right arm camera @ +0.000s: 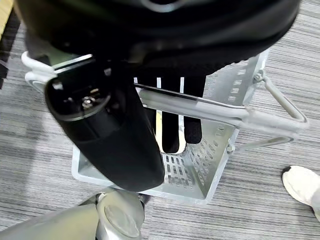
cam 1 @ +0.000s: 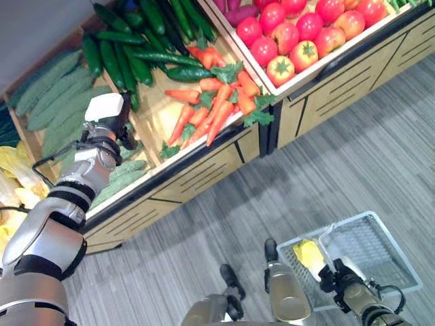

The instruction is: Get the vegetables into the basket

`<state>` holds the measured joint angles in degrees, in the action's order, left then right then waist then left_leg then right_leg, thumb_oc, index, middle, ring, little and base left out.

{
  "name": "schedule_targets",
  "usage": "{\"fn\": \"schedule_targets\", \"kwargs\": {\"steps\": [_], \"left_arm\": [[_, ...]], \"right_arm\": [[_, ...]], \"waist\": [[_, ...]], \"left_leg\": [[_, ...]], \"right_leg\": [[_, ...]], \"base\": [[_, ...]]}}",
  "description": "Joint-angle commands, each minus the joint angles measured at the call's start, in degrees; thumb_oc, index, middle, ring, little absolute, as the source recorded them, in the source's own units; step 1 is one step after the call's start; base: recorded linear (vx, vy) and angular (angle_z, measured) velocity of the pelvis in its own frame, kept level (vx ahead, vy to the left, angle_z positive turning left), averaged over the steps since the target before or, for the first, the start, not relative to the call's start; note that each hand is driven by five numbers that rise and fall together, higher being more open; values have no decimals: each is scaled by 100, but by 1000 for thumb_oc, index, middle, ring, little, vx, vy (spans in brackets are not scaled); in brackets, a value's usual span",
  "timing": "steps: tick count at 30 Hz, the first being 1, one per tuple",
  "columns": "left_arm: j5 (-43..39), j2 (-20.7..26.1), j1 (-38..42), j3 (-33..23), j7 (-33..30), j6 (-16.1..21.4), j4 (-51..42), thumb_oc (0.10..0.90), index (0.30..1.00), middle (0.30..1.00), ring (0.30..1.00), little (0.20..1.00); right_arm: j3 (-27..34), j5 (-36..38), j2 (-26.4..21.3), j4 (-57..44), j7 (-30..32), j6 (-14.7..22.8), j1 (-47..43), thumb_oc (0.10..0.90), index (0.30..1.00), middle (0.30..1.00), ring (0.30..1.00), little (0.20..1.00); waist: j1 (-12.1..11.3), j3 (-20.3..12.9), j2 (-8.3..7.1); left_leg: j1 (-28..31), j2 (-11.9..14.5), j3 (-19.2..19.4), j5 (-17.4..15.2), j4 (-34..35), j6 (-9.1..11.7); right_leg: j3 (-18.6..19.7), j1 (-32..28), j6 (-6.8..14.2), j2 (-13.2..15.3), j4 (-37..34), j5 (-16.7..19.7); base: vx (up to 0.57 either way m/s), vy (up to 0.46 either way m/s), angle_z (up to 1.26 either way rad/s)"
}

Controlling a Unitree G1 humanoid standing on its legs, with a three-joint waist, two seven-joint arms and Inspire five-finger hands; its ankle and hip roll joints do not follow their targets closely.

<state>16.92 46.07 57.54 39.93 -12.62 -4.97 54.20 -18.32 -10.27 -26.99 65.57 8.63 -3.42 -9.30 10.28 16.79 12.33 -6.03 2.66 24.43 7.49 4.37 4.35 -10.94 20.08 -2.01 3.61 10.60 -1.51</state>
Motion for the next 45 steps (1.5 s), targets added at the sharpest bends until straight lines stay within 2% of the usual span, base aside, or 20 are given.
{"fn": "schedule_targets", "kwargs": {"steps": [1, 6, 10, 12, 13, 15, 16, 19, 33, 45], "left_arm": [[58, 737, 729, -245, -160, -118, 135, 900, 1000, 1000, 1000, 1000], [-64, 878, 800, -125, 13, -32, 109, 900, 1000, 1000, 1000, 1000], [-426, 854, 523, -393, -98, 73, -496, 900, 1000, 1000, 1000, 1000], [-487, 835, 441, -457, -130, 87, -635, 900, 1000, 1000, 1000, 1000], [-538, 770, 327, -529, -165, 102, -850, 900, 1000, 1000, 1000, 1000], [-537, 739, 267, -554, -173, 103, -933, 900, 1000, 1000, 1000, 1000], [-549, 643, 238, -554, -200, 125, -1146, 900, 1000, 1000, 1000, 1000], [-533, 520, 203, -543, -158, 143, -1378, 900, 1000, 1000, 1000, 1000], [-386, -51, 113, -474, -16, 134, -1318, 900, 1000, 1000, 1000, 1000], [-284, -439, -91, -524, 78, 75, -1088, 900, 1000, 1000, 1000, 1000]], "right_arm": [[-275, 187, 261, 221, -23, 17, 276, 400, 300, 300, 300, 300], [-314, 233, 244, 176, -67, -19, 248, 400, 300, 300, 300, 300], [-273, 220, 201, 146, -92, -63, 281, 400, 300, 300, 300, 300], [-250, 218, 192, 120, -94, -67, 294, 400, 300, 300, 300, 300], [-211, 204, 141, 116, -97, -81, 286, 400, 300, 300, 300, 300], [-187, 200, 121, 113, -95, -92, 288, 400, 300, 300, 300, 300], [-139, 164, 65, 122, -88, -114, 293, 400, 300, 300, 300, 300], [-82, 122, -5, 151, -85, -144, 313, 400, 300, 300, 300, 300], [-2, 98, -172, 208, -20, -166, 364, 400, 300, 300, 300, 300], [-37, 91, -195, 214, 11, -165, 363, 400, 300, 300, 300, 300]], "waist": [[-116, -477, -26], [-158, -456, 91], [-182, -415, 334], [-172, -411, 382], [-152, -409, 481], [-143, -409, 511], [-105, -408, 590], [-39, -412, 682], [190, -385, 781], [211, -418, 896]], "left_leg": [[-218, 95, 25, -396, 63, 22], [-190, 74, 51, -404, 63, 25], [-32, 29, 63, -428, 63, 41], [3, 22, 65, -431, 63, 42], [53, 4, 56, -437, 63, 49], [74, 2, 50, -438, 63, 52], [116, -4, 41, -439, 63, 67], [180, 8, 58, -417, 63, 91], [216, 70, 156, -335, 63, 214], [112, 127, 229, -246, 63, 269]], "right_leg": [[426, -728, 781, 149, -1560, 532], [475, -752, 787, 180, -1560, 527], [471, -909, 777, 223, -1560, 441], [455, -946, 773, 230, -1560, 420], [437, -1002, 767, 242, -1560, 383], [426, -1027, 764, 245, -1560, 366], [402, -1079, 757, 243, -1560, 323], [383, -1152, 739, 227, -1560, 266], [528, -1085, 720, 168, -1560, 191], [590, -932, 661, 115, -1560, 205]], "base": [[55, 34, -4], [65, 18, -6], [69, -7, 0], [42, -19, 6], [37, -38, 7], [32, -48, 3], [22, -57, 1], [19, -84, 1], [-9, -71, -7], [-20, -55, -7]]}}
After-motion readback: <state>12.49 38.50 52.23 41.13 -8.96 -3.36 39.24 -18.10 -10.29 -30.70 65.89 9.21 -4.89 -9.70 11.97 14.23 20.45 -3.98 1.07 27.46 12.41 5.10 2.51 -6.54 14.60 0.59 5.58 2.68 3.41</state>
